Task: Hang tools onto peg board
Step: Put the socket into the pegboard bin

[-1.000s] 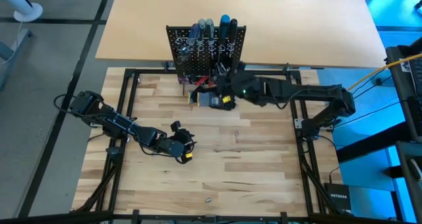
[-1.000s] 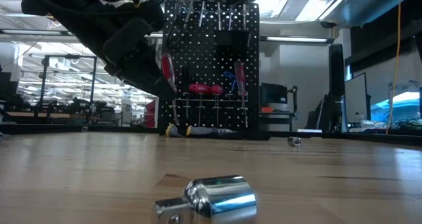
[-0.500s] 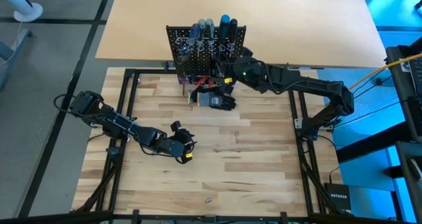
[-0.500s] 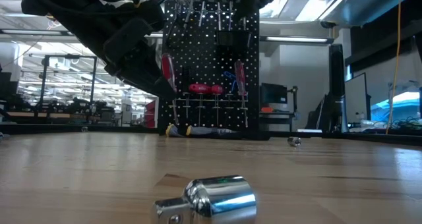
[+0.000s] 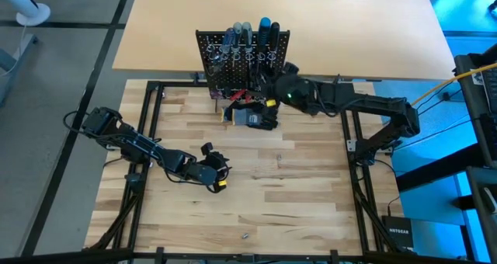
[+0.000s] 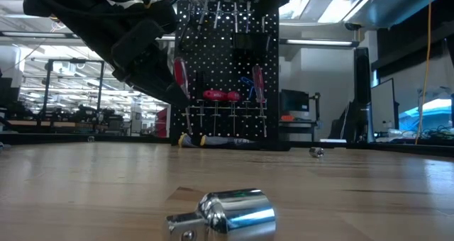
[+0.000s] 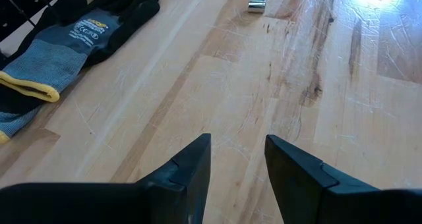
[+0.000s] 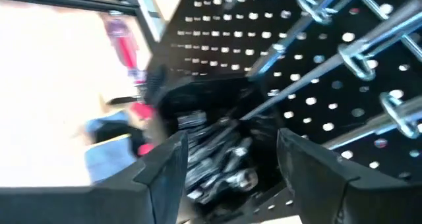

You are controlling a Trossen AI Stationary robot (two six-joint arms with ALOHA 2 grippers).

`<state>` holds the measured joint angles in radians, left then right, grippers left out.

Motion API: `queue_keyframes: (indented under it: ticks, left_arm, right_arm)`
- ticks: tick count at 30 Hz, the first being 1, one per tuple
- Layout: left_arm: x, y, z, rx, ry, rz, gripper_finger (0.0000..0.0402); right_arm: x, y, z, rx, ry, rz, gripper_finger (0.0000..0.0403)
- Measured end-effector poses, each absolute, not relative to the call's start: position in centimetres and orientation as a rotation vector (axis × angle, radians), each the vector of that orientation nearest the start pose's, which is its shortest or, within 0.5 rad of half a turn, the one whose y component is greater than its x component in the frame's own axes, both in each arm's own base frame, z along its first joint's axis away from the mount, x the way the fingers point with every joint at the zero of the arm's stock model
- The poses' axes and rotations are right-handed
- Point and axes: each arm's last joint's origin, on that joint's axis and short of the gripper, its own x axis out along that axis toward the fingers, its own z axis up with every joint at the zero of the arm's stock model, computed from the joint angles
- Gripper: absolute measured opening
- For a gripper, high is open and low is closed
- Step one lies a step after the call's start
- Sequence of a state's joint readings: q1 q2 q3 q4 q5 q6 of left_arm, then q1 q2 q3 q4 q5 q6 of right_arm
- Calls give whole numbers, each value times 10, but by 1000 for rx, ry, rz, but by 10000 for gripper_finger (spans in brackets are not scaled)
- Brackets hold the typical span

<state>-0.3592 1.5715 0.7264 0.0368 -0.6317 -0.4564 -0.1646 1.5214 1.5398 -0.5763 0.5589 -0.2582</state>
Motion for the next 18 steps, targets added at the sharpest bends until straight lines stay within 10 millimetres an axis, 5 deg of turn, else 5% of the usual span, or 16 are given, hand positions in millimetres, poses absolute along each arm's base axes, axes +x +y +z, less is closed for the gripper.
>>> queue_keyframes:
  ticks: [9,18]
  left_arm:
    - [278,-86,158,-48,635,410,134]
    - [278,-86,158,-59,629,412,134]
  right_arm:
    - [308,-11,373,-215,758,-459,221]
    - [316,32,354,-108,833,-289,220]
